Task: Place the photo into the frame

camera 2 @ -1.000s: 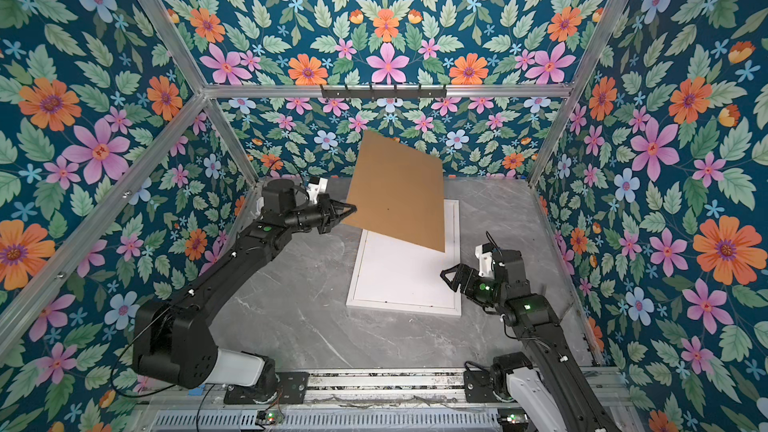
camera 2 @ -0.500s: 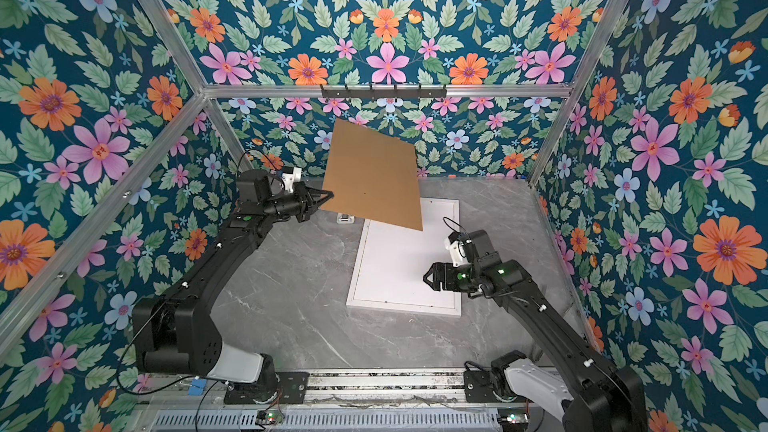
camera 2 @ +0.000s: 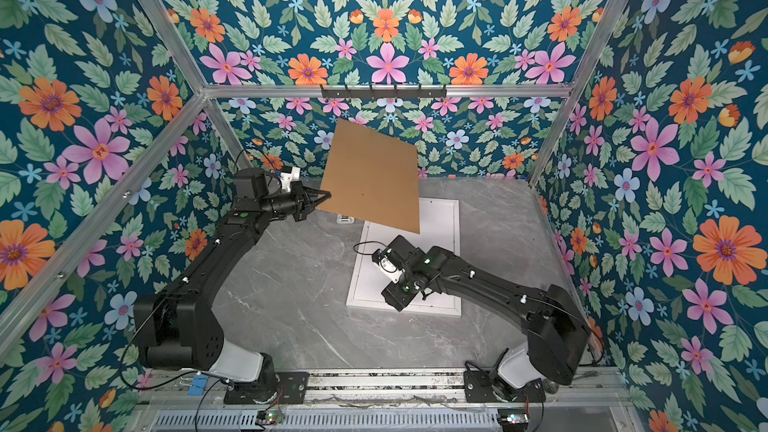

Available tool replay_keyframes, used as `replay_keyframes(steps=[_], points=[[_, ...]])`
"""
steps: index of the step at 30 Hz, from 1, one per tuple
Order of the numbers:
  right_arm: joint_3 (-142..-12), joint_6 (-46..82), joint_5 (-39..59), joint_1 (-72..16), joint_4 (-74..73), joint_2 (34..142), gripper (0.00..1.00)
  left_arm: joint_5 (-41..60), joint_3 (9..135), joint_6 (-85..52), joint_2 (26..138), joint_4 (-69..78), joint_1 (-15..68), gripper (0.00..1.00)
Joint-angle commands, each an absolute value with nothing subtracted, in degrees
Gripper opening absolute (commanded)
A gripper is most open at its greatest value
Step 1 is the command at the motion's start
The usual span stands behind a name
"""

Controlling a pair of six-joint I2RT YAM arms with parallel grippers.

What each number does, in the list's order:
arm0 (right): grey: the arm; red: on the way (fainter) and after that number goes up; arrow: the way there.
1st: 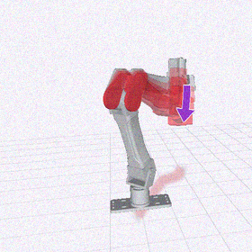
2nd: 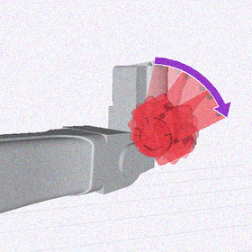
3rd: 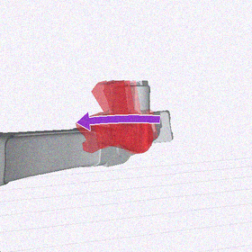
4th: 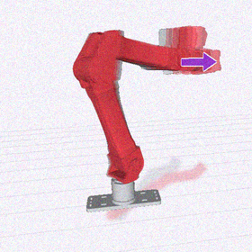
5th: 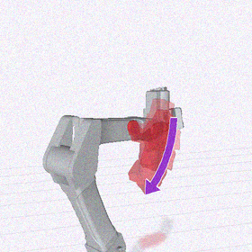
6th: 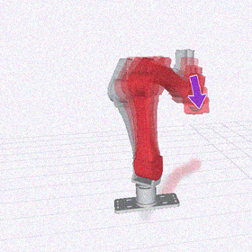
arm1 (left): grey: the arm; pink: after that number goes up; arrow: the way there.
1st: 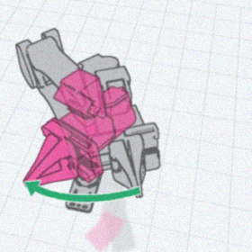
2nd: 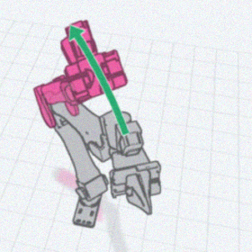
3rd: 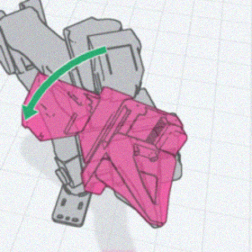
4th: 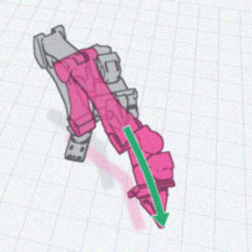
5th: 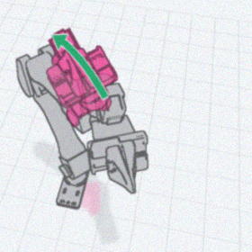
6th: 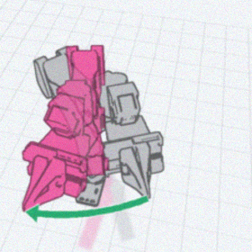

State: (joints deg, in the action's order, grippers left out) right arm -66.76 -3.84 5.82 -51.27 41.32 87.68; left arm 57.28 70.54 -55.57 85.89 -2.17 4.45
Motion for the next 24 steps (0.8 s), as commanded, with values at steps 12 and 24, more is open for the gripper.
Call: replay_keyframes(steps=[12,24], points=[[-73.2,-17.1,4.8,-54.6,43.8,101.2,0.67,60.9,71.4,-52.2,86.0,-0.2,3.6,0.00],[-73.4,-17.6,2.7,-55.6,42.8,104.4,0.57,61.1,71.2,-52.2,85.9,-0.1,3.6,0.00]])
